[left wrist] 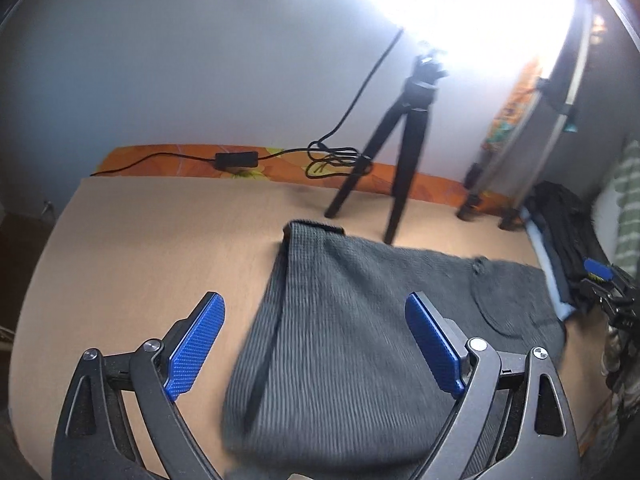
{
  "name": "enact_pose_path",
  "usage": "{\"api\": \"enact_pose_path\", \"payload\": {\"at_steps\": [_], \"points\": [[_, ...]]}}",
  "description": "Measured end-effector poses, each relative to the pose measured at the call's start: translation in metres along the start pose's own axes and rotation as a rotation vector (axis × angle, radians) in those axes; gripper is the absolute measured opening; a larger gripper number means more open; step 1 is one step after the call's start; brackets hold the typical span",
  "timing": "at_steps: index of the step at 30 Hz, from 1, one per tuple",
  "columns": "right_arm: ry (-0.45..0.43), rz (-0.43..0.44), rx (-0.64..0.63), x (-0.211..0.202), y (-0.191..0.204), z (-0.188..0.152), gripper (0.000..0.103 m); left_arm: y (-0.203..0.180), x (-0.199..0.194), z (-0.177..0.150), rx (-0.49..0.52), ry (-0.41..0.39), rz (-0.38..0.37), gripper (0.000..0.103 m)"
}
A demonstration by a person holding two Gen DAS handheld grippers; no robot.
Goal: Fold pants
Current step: 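Move both grippers to the trouser waistband and close them on it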
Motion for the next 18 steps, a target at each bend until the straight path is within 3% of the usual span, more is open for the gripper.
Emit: {"api": "enact_pose_path", "payload": {"at_steps": [7, 15, 18], "points": [[0.105, 0.023, -0.016, 0.066, -0.023, 0.009, 0.086, -0.007, 0.070, 0.008, 0.036, 0.073, 0.030, 0.091], [0.211, 0.054, -0.092, 0.115, -0.022, 0.002, 0.086, -0.006, 0.118, 0.005, 0.022, 0.145, 0.054, 0.092], [0.257, 0.052, -0.099, 0.130, -0.026, -0.008, 0.086, -0.007, 0.125, 0.003, 0.029, 0.132, 0.071, 0.092]]}}
Point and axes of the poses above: each gripper's, at about its wrist camera, not at the fingertips, and x roughly the way its jaws point, y to its left, z to its top, the point moved 10 cm from there along x, roughly the way its jaws point, and after that the axes turned 11 degrees about z, right-handed, at the moved point
